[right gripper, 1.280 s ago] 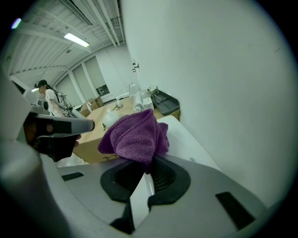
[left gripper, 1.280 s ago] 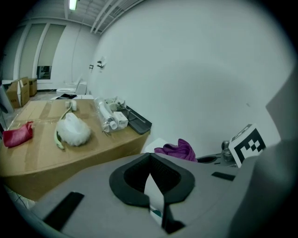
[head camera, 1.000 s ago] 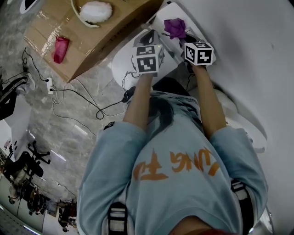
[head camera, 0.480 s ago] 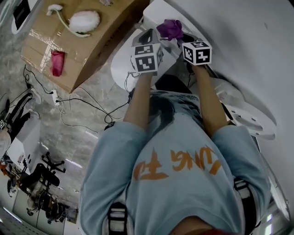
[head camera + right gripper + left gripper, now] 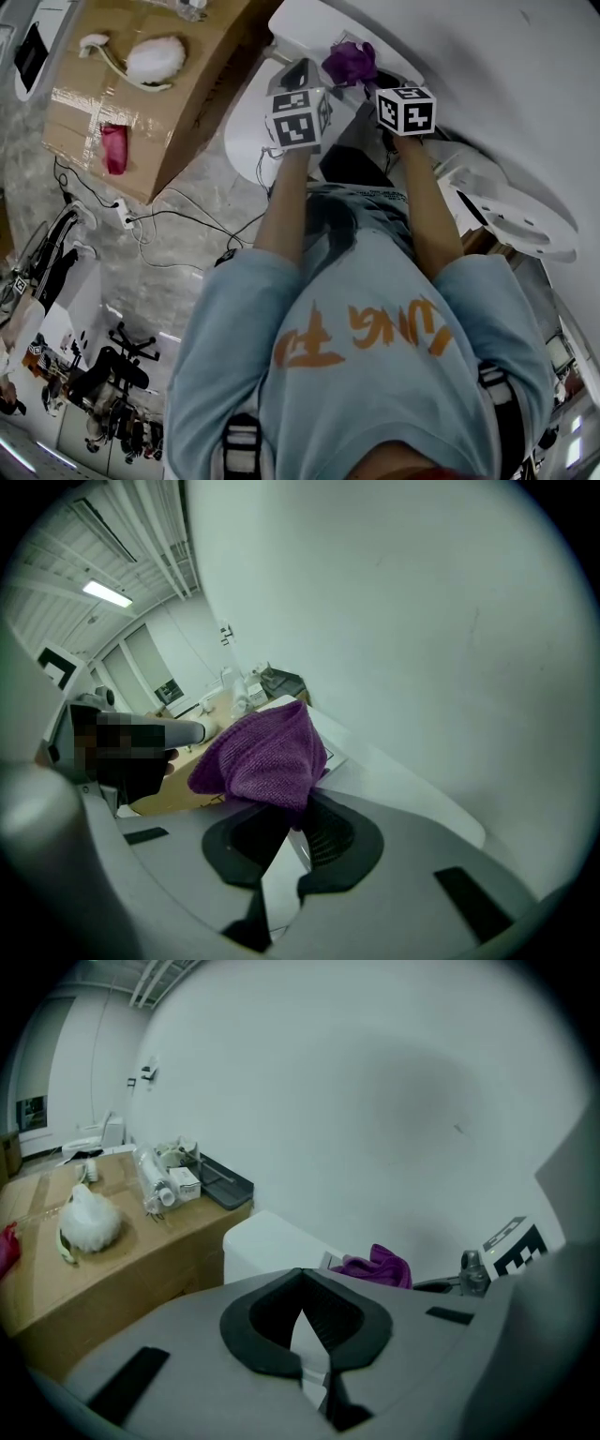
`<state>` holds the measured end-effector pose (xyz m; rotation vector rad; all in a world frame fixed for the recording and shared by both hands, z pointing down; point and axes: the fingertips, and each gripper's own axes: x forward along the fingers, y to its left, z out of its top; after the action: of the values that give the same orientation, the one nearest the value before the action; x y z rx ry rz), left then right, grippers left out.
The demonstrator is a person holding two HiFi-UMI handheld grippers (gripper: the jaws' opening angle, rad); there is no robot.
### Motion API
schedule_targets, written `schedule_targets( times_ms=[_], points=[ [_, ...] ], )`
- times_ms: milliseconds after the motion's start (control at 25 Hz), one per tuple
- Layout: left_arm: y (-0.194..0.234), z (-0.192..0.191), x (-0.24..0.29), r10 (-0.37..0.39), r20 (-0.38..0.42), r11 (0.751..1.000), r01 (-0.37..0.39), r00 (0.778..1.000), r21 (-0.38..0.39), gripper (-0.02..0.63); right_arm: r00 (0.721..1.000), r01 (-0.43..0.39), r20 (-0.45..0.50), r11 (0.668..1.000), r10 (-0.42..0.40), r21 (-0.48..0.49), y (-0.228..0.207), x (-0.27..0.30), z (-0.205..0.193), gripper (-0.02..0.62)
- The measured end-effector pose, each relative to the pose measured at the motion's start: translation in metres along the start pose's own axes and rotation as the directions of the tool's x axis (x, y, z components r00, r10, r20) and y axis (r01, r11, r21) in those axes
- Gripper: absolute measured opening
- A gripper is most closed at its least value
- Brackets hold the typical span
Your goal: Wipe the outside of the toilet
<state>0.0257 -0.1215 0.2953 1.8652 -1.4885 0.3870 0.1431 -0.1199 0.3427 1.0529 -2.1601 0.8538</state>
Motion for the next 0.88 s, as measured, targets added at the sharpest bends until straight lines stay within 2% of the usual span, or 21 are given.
schedule_targets(
  times_ms=[400, 880],
  points=[
    [-0.042, -0.01, 0.014, -0.073, -0.04, 0.995, 0.075, 0.997, 0.06, 0.018, 0.997, 0.067, 0.024, 0.992, -0.07, 0.108, -0.033, -0.033, -0.029, 0.051],
    [-0.077, -0.032, 0.019, -0.124, -0.099, 0.982, 0.136, 0.987, 0.131, 0.018, 0.986, 0.137, 0.058, 0.965, -0.153, 0.222, -0.064, -0.068, -0.062, 0.051]
  ],
)
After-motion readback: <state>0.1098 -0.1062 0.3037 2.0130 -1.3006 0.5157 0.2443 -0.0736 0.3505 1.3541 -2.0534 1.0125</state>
